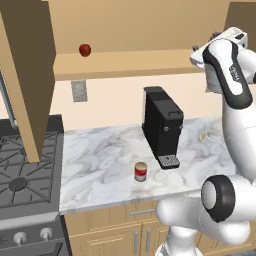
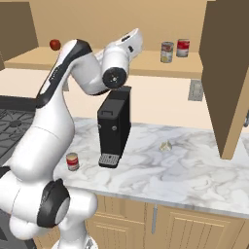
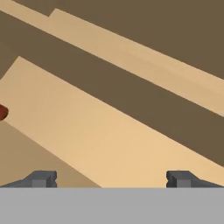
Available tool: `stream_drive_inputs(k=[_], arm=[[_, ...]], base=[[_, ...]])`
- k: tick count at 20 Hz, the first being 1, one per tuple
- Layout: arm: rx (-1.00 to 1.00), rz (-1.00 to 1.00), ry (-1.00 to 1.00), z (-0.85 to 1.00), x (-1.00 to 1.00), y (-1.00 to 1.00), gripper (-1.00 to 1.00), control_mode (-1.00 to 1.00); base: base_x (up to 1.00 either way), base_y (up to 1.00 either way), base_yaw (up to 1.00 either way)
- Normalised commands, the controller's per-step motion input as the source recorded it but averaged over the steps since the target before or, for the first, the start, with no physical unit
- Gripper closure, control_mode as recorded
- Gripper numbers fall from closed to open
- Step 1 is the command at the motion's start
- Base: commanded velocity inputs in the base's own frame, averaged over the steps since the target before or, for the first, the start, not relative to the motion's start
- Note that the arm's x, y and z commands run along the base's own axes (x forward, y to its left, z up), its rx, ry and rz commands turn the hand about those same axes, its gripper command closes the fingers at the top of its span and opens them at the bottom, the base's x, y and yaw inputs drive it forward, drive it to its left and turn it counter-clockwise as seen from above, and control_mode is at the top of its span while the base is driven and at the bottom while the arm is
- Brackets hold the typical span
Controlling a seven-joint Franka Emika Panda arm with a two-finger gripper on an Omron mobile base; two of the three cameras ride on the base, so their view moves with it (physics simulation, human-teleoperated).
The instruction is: Pick the cans from the counter and place them in their designated side in the cabinet.
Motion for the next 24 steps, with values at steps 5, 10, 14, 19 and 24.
stream_drive_inputs(k=[5, 10, 14, 19, 24], arm=[[-0.01, -0.04, 0.01, -0.10, -0.61, 0.26, -1.00, -1.00], [-0.08, 0.00, 0.13, -0.07, -0.60, 0.17, -1.00, -1.00], [-0.12, 0.00, 0.25, -0.03, -0.58, 0.09, -1.00, -1.00], [-0.12, 0.00, 0.32, -0.11, -0.49, 0.12, -1.00, -1.00], [-0.12, 0.00, 0.36, -0.28, -0.15, 0.19, -1.00, -1.00]], base=[[0.00, 0.00, 0.00], [0.00, 0.00, 0.00], [0.00, 0.00, 0.00], [0.00, 0.00, 0.00], [0.00, 0.00, 0.00]])
